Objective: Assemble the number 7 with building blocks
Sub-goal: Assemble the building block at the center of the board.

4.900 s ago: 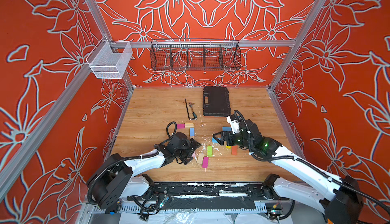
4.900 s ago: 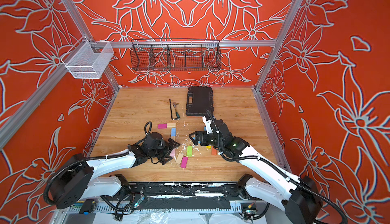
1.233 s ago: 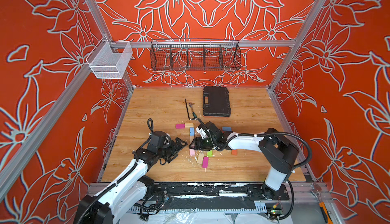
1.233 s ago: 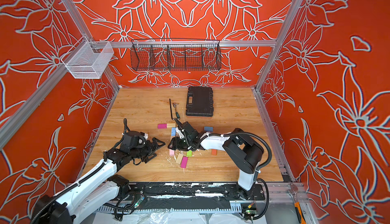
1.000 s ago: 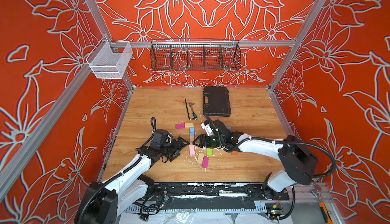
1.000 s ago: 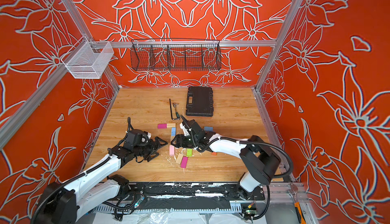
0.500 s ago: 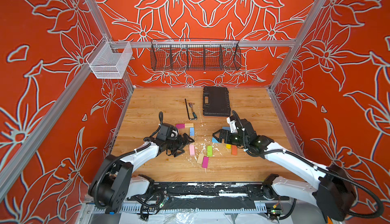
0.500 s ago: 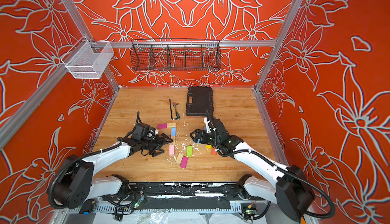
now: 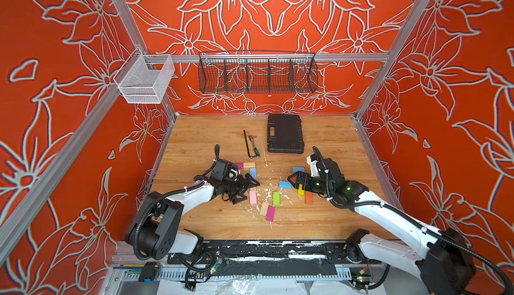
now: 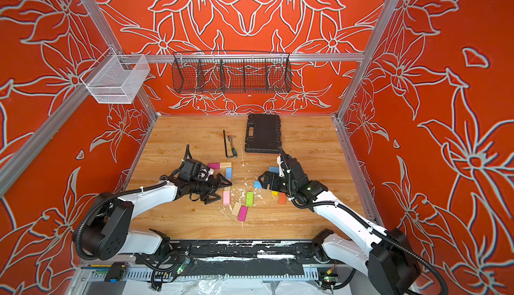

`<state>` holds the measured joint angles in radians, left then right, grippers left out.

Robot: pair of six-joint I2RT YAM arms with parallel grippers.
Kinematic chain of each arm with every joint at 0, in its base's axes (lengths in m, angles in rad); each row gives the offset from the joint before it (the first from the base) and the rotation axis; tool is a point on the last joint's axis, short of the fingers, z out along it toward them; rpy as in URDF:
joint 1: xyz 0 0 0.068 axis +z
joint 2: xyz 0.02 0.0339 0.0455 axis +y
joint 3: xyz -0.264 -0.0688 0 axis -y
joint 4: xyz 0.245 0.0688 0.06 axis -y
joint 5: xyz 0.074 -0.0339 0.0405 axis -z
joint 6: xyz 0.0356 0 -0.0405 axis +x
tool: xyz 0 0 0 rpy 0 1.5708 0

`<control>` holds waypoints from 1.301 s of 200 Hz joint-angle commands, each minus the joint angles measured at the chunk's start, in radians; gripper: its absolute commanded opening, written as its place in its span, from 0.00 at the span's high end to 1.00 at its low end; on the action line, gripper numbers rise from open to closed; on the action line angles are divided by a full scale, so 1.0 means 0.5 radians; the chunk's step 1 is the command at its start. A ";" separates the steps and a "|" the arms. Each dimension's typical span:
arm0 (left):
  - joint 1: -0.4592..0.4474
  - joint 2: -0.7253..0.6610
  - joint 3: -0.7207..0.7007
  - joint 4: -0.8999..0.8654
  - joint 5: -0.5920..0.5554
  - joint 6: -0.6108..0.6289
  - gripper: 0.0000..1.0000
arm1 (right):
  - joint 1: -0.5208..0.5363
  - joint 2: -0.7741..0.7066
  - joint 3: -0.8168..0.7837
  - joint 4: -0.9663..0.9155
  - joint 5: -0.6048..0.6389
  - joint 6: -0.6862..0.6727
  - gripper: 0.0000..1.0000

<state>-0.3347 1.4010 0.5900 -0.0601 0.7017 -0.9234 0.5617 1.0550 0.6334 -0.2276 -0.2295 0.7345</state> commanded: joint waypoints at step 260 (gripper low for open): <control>-0.012 0.310 0.127 0.008 0.054 0.112 0.02 | -0.026 0.179 -0.047 0.126 -0.111 0.039 0.05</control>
<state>-0.3355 1.5341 0.6502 -0.0288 0.7460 -0.8909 0.5552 1.1347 0.6201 -0.1795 -0.2752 0.7383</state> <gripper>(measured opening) 0.979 0.953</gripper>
